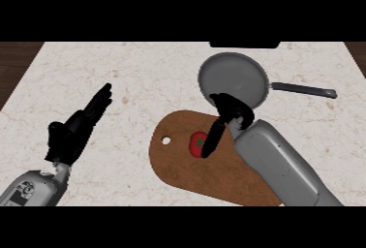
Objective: Pick the tomato from the cutting board and place it in the pan
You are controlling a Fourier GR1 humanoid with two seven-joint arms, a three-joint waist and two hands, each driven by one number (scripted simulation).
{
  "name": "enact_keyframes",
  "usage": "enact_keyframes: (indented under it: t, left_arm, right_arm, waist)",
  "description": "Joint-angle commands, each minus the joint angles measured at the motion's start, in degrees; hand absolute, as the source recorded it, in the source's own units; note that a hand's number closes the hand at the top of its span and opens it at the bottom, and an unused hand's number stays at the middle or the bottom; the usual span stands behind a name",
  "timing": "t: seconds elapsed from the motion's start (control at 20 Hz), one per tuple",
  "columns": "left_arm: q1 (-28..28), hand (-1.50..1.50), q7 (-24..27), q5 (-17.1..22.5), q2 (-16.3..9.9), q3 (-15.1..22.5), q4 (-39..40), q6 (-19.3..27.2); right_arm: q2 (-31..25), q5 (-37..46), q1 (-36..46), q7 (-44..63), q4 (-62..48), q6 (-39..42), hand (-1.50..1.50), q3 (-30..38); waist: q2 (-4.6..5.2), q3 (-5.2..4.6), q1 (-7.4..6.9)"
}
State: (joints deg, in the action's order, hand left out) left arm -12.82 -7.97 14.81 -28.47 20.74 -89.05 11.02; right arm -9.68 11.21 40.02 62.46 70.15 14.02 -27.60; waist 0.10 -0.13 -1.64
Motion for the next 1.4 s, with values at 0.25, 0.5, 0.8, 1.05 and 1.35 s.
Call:
enact_keyframes:
  t: [0.25,0.5,0.8,1.05,1.35]
  left_arm:
    - [1.5,0.0,2.7,-0.9,0.6,-1.1,2.9,-1.6]
    - [2.3,0.0,1.4,-1.4,0.9,-1.7,1.4,-1.2]
    - [1.3,0.0,0.6,-0.4,0.2,-3.5,1.0,-3.7]
    - [2.2,0.0,-1.4,-2.0,0.9,-3.6,-1.2,-2.2]
    - [4.2,0.0,-0.5,-2.3,1.5,-4.4,-2.7,-3.8]
  right_arm:
    - [7.0,-6.2,11.3,13.7,-12.8,8.4,-1.5,0.3]
    - [6.0,-5.1,10.1,14.0,-12.9,9.0,-1.5,-2.1]
    - [8.1,-5.0,14.2,14.9,-18.1,9.2,-1.5,-2.2]
    - [8.6,-2.2,8.8,13.8,-16.8,6.6,-1.5,-5.6]
    - [9.6,-1.7,9.7,13.2,-18.8,5.5,-1.5,-6.4]
  waist:
    - [0.17,0.0,0.57]
    - [-0.3,0.07,1.56]
    - [-0.23,0.06,1.46]
    - [-0.39,0.1,1.75]
    - [-0.25,0.09,0.96]
